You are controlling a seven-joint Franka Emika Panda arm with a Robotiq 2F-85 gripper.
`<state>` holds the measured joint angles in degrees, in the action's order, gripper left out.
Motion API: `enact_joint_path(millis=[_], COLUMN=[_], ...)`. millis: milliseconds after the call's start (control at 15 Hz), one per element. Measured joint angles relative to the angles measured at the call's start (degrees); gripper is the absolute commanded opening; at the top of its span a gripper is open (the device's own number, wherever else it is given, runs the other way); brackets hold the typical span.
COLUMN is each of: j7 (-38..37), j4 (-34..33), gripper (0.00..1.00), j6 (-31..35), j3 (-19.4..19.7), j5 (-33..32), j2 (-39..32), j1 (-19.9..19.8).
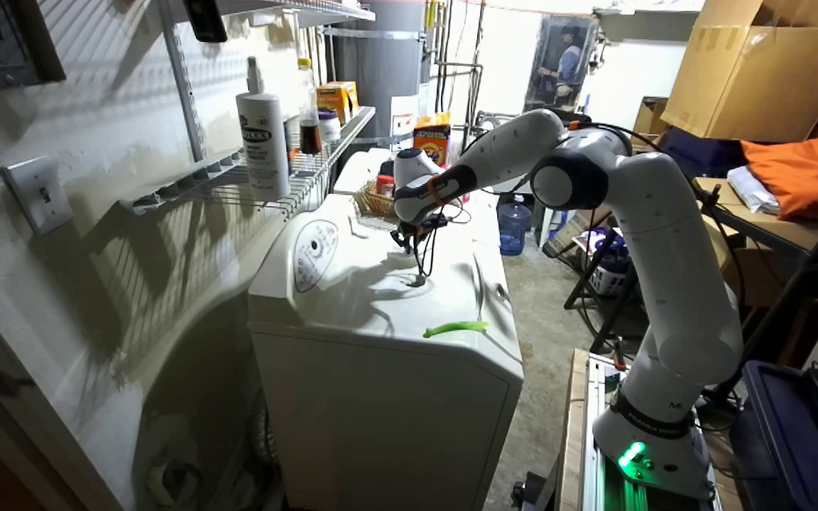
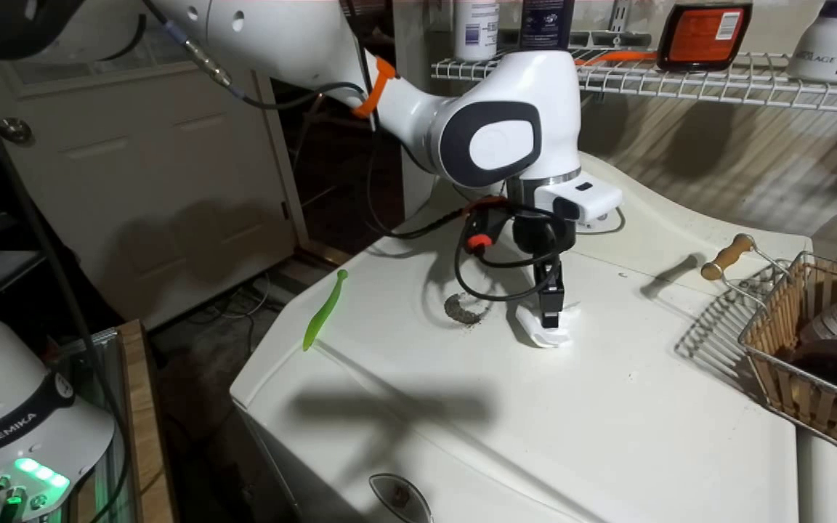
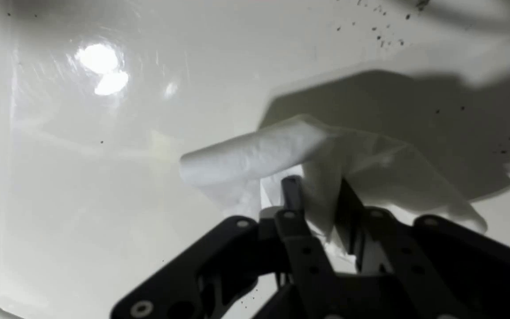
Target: Use the tissue to push the brown objects together
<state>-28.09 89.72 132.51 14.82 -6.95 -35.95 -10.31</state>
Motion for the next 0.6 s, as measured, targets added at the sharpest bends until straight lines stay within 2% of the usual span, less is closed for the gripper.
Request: enact_joint_path(millis=[400,600], j7=[-0.1,-0.1], j4=[0.1,0.0], gripper=[0.97,1.00], j6=[-3.0,-5.5], j3=[1.0,1.3], j5=[-0.1,-0.3], j2=[4.8,6.7], j1=[1.6,1.8])
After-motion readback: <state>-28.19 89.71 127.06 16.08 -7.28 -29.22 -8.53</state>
